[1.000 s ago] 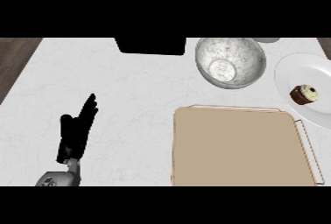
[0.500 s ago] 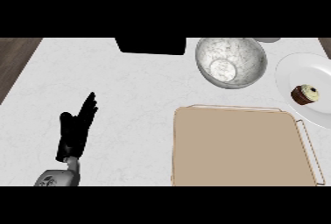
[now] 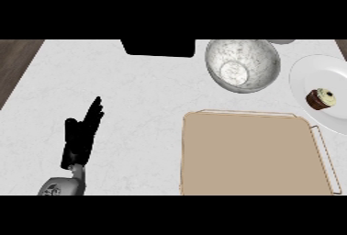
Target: Pick the cupcake from the tray and place it in the plate
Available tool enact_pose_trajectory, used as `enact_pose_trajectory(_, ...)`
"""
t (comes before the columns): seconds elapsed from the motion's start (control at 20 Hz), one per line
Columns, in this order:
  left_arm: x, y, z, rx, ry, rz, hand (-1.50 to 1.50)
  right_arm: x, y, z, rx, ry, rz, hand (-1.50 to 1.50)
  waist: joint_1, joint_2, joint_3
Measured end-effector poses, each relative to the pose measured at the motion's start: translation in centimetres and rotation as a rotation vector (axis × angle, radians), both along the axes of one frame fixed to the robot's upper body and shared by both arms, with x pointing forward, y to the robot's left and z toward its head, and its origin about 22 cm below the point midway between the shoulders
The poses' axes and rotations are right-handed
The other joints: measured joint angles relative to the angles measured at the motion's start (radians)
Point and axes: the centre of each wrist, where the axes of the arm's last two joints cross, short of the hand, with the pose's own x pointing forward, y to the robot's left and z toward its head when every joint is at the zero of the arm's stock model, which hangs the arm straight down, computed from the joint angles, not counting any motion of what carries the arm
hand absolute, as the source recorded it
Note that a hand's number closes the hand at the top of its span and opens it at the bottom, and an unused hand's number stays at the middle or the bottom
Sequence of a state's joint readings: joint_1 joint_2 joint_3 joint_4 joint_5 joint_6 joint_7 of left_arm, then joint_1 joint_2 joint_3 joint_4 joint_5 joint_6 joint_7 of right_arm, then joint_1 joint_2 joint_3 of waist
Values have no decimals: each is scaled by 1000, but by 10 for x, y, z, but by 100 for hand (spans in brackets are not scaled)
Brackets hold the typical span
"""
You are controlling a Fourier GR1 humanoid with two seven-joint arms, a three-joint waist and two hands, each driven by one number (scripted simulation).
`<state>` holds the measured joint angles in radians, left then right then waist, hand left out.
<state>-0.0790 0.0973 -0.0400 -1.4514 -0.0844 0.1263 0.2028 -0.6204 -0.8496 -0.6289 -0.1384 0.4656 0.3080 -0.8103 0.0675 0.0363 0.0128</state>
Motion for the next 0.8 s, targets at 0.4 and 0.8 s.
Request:
enact_pose_trajectory(0.4, 1, 3, 1, -5, -1, 1, 0, -13, -10, 2, 14, -29, -70, -150, 3, 1, 2)
enact_pose_trajectory(0.8, 1, -1, 2, -7, 1, -10, 0, -26, -19, 2, -3, -36, -116, -150, 5, 2, 3)
